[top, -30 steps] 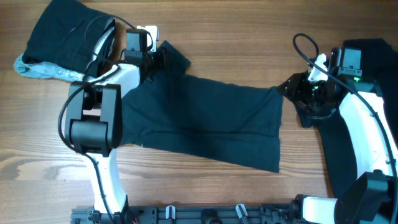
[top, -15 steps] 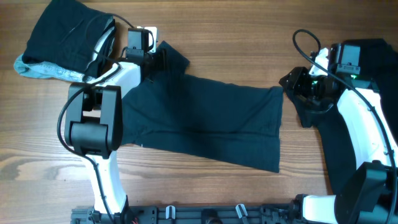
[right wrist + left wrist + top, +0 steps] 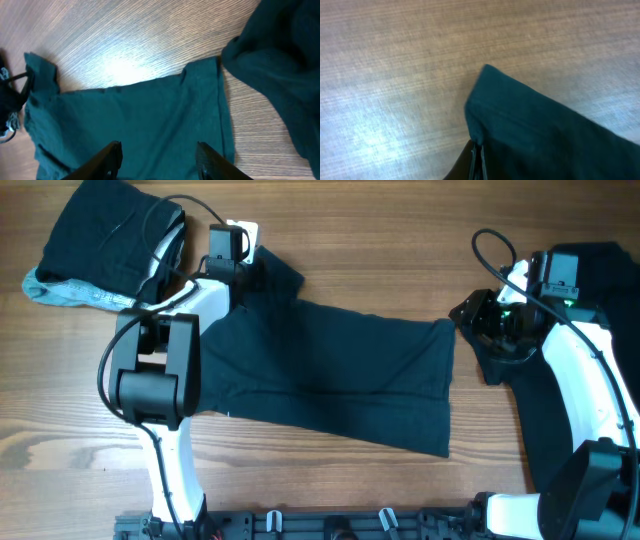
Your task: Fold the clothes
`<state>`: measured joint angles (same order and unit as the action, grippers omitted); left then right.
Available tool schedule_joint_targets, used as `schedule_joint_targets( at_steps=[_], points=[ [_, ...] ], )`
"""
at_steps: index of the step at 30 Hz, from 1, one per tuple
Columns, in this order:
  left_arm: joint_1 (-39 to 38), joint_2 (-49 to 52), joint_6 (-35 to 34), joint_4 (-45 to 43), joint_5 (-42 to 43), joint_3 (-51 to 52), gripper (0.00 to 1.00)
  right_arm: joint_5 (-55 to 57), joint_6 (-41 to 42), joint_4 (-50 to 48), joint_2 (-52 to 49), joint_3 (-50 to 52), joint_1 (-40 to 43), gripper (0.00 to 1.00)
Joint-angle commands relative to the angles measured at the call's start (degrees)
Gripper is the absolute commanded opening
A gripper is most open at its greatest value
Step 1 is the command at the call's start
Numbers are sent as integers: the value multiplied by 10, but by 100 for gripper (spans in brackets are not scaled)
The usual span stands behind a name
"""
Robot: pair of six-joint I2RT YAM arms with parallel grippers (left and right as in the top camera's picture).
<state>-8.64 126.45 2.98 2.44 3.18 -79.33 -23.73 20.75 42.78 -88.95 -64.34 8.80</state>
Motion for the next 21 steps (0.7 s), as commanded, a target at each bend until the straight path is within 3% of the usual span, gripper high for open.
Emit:
schedule_joint_targets(
  at_steps=[1,6,11,16,20,21],
  points=[
    [-6,-24,-22,57,40,22,4,52,4,0,-9,-8,-2,52],
    [-6,-146,-22,123,40,22,4,135,-1,-58,-12,-8,-2,53],
    [-6,-188,-22,192,38,22,4,57,-43,-115,-84,-8,-3,59],
    [-6,-189,-22,217,31,22,4,-10,-41,-186,-222,-8,-10,46],
    [-6,-207,-22,227,18,22,4,-5,-43,-185,-256,-8,-19,46],
    [-6,-214,-22,227,5,22,4,-10,-43,-181,-256,-8,-19,33]
  ],
)
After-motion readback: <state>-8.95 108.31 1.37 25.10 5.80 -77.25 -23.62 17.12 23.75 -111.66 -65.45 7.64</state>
